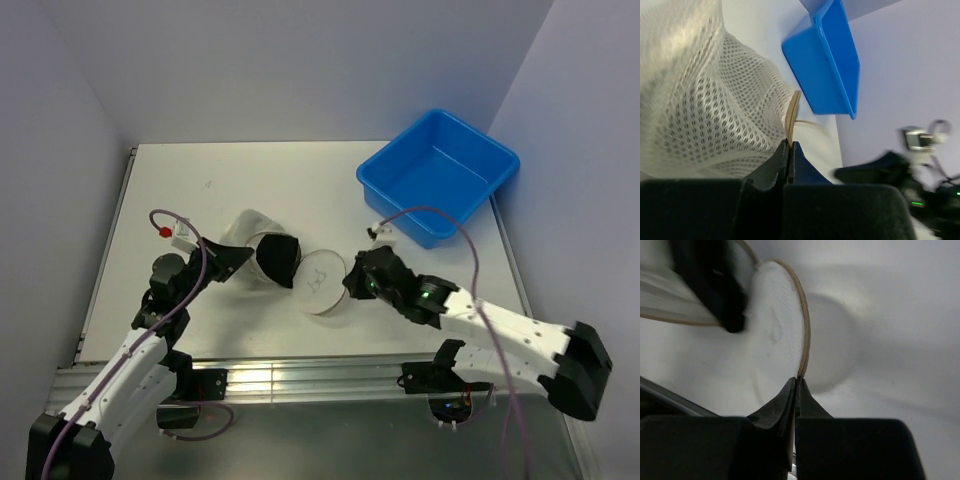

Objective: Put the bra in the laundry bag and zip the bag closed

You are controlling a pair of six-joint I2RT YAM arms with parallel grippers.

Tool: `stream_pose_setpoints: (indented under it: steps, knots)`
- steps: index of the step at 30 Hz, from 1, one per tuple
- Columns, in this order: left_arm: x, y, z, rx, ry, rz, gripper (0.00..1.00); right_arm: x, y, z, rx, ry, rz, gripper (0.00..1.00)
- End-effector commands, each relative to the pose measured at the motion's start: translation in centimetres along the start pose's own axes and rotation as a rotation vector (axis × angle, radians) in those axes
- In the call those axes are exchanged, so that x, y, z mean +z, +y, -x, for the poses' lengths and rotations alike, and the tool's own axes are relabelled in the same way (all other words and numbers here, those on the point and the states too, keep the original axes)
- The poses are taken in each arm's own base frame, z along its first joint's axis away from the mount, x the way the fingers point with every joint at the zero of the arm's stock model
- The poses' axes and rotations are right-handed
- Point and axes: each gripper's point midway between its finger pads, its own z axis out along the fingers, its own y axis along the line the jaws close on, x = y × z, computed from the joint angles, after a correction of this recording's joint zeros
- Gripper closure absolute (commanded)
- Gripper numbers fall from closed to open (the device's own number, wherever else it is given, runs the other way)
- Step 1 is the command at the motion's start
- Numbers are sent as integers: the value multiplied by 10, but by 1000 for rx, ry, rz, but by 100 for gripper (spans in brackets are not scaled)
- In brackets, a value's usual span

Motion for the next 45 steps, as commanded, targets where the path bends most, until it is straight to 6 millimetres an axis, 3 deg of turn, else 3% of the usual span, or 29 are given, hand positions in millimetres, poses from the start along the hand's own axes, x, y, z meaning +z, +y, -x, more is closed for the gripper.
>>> stream_pose_setpoints:
  steps: [1, 2, 3, 9, 11, 13, 15, 18, 23, 26, 29, 30, 32, 33, 34, 35, 36, 38, 39, 40, 41, 42, 43, 44, 45]
  knots:
    - [-1, -17, 25, 141, -84, 0, 100, -67, 10, 71, -111, -165, -21, 100]
    - [-2, -15, 30, 154, -99, 28, 100, -80, 11, 83, -158, -185, -34, 100]
    - [-3, -17, 31, 167, -103, 30, 100, -106, 21, 105, -172, -205, -27, 100]
    - [-2, -44, 24, 181, -73, -49, 100, -147, 48, 158, -239, -284, -15, 100]
    - [1, -60, 10, 182, -39, -95, 100, -158, 51, 173, -244, -329, -20, 100]
    - [5, -71, -8, 200, 5, -118, 100, -152, 50, 170, -268, -283, -43, 100]
    - [10, -77, -22, 209, 33, -131, 100, -159, 55, 174, -275, -279, -32, 100]
    - [13, -72, -33, 188, 70, -134, 100, -166, 46, 182, -269, -324, -79, 100]
    - [20, -72, -43, 198, 101, -154, 100, -160, 21, 180, -317, -295, -227, 100]
    - [28, -73, -55, 220, 137, -161, 100, -155, 29, 183, -330, -283, -222, 100]
    - [34, -74, -58, 228, 144, -170, 100, -145, 58, 192, -347, -293, -200, 100]
    - [36, -73, -56, 229, 128, -167, 100, -128, 76, 194, -354, -292, -191, 100]
    - [37, -70, -55, 227, 119, -161, 100, -113, 122, 190, -356, -292, -67, 100]
    - [35, -75, -53, 223, 109, -183, 100, -88, 157, 179, -361, -251, 32, 93]
    - [34, -71, -56, 210, 112, -178, 100, -77, 177, 173, -362, -240, 74, 87]
    - [33, -70, -56, 206, 110, -176, 100, -73, 191, 179, -346, -251, 98, 80]
    - [32, -68, -55, 207, 110, -168, 100, -53, 197, 172, -353, -226, 86, 68]
    - [28, -62, -57, 204, 110, -154, 100, -44, 190, 172, -341, -224, 58, 60]
    - [24, -64, -54, 199, 95, -163, 100, -58, 188, 184, -307, -271, 84, 44]
    - [23, -58, -54, 191, 89, -153, 100, -63, 184, 184, -278, -272, 113, 39]
    - [22, -58, -53, 191, 84, -155, 100, -53, 165, 170, -265, -241, 96, 38]
    - [21, -59, -52, 193, 81, -157, 100, -72, 153, 193, -193, -316, 127, 39]
    - [21, -57, -51, 198, 80, -155, 100, -73, 141, 193, -164, -328, 127, 39]
    - [21, -59, -51, 198, 86, -166, 100, -57, 115, 173, -136, -289, 83, 39]
    - [22, -58, -52, 195, 93, -165, 100, -67, 97, 186, -74, -342, 78, 41]
